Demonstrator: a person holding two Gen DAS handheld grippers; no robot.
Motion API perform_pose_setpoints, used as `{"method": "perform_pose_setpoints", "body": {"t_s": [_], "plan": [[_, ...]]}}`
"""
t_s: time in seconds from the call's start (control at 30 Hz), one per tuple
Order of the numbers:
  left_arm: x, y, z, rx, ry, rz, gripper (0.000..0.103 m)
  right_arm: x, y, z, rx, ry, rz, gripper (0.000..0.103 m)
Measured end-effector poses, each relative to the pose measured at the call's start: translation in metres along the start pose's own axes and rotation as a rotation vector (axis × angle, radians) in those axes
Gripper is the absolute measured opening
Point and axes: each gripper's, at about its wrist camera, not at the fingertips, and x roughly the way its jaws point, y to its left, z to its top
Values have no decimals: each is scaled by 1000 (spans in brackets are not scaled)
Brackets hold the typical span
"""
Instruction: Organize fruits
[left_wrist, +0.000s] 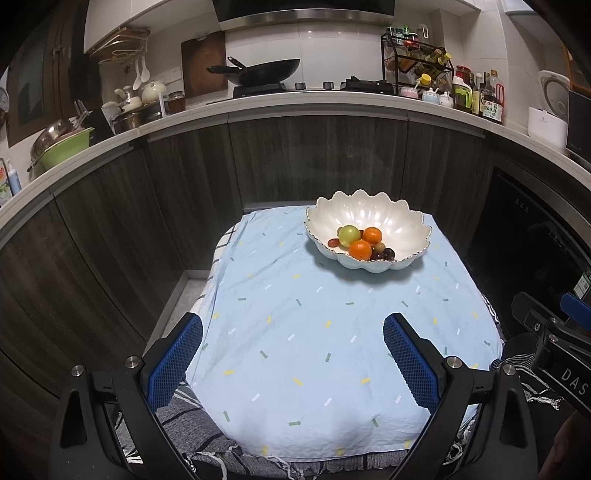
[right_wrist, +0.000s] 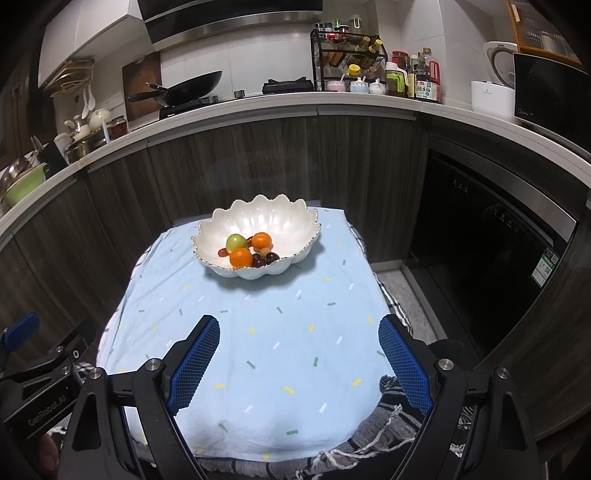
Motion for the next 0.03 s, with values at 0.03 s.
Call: {"method": "perform_pose_setpoints", "body": {"t_s": [0.03], "plan": [[1, 0, 0, 1, 4, -2, 100, 0, 0, 0, 0, 0, 0, 89]]}}
